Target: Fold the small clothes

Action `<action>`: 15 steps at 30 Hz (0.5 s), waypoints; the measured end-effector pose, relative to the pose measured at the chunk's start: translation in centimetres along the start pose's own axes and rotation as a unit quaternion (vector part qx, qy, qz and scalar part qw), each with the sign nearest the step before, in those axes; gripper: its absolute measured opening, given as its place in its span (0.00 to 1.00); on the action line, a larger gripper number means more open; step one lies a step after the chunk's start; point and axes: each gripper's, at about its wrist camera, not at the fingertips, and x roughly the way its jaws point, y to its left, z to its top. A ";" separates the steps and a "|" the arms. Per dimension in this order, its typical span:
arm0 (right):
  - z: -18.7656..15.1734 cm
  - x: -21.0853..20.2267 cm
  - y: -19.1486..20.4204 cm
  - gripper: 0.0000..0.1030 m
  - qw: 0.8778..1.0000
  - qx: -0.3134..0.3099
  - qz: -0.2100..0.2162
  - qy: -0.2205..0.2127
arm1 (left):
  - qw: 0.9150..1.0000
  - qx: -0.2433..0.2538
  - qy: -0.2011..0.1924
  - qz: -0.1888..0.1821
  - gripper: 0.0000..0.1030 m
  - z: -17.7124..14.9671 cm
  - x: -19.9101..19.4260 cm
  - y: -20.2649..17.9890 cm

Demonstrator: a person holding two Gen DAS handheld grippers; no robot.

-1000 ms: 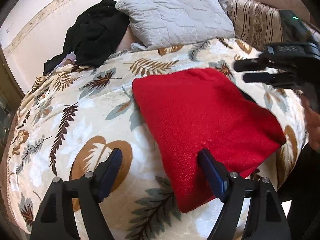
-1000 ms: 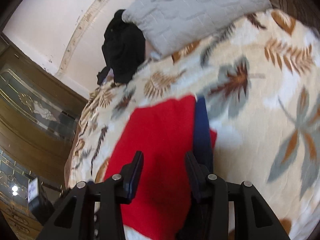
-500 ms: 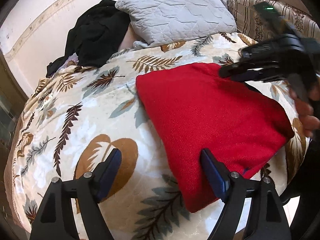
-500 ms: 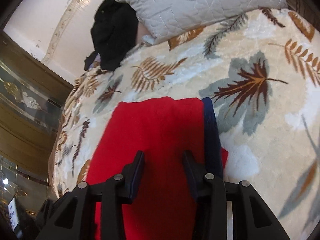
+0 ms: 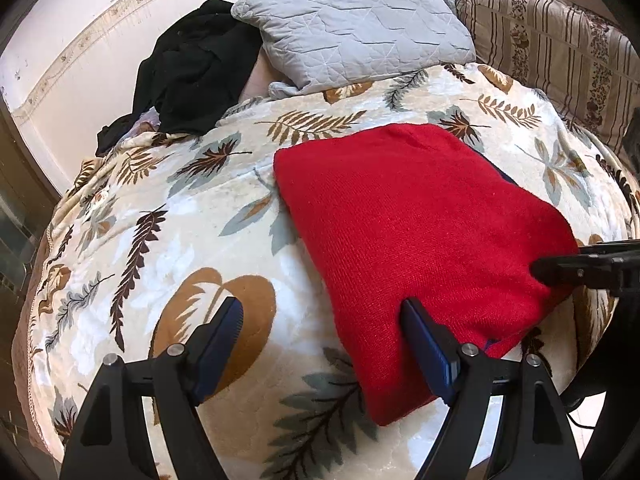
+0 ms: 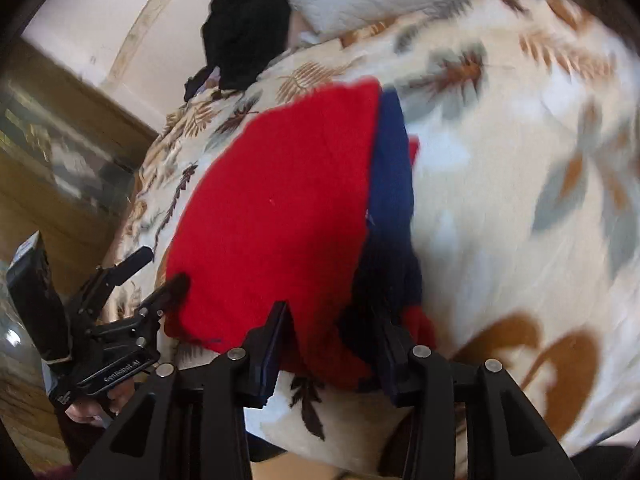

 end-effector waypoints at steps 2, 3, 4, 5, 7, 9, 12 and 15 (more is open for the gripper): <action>-0.2 -0.3 0.7 0.44 1.000 -0.017 -0.010 -0.002 | 1.000 -0.003 0.000 0.000 0.80 -0.1 0.0 0.1; -0.3 -0.3 0.8 0.43 1.000 -0.020 -0.013 -0.001 | 1.000 -0.007 0.001 -0.001 0.80 -0.1 0.0 0.1; -0.5 -0.2 0.9 0.44 1.000 -0.021 -0.015 -0.001 | 1.000 -0.010 0.001 -0.001 0.80 -0.1 0.0 0.2; -0.6 -0.2 0.9 0.44 0.999 -0.026 -0.018 -0.004 | 1.000 -0.015 0.001 -0.001 0.80 -0.2 -0.2 0.3; -0.5 -0.5 1.1 0.43 0.999 -0.034 -0.024 -0.005 | 1.000 -0.025 0.000 0.005 0.80 -0.2 -0.7 0.4; -0.4 -1.5 1.4 0.43 0.999 -0.034 -0.031 -0.013 | 0.999 -0.034 -0.001 0.020 0.80 -0.3 -1.5 0.5; -0.7 -3.5 2.3 0.50 0.997 -0.042 -0.058 -0.039 | 0.997 -0.055 -0.010 0.046 0.80 -0.4 -3.3 0.7; -1.2 -7.1 3.7 0.58 0.990 -0.066 -0.086 -0.091 | 0.995 -0.086 -0.027 0.054 0.81 -0.5 -5.8 1.3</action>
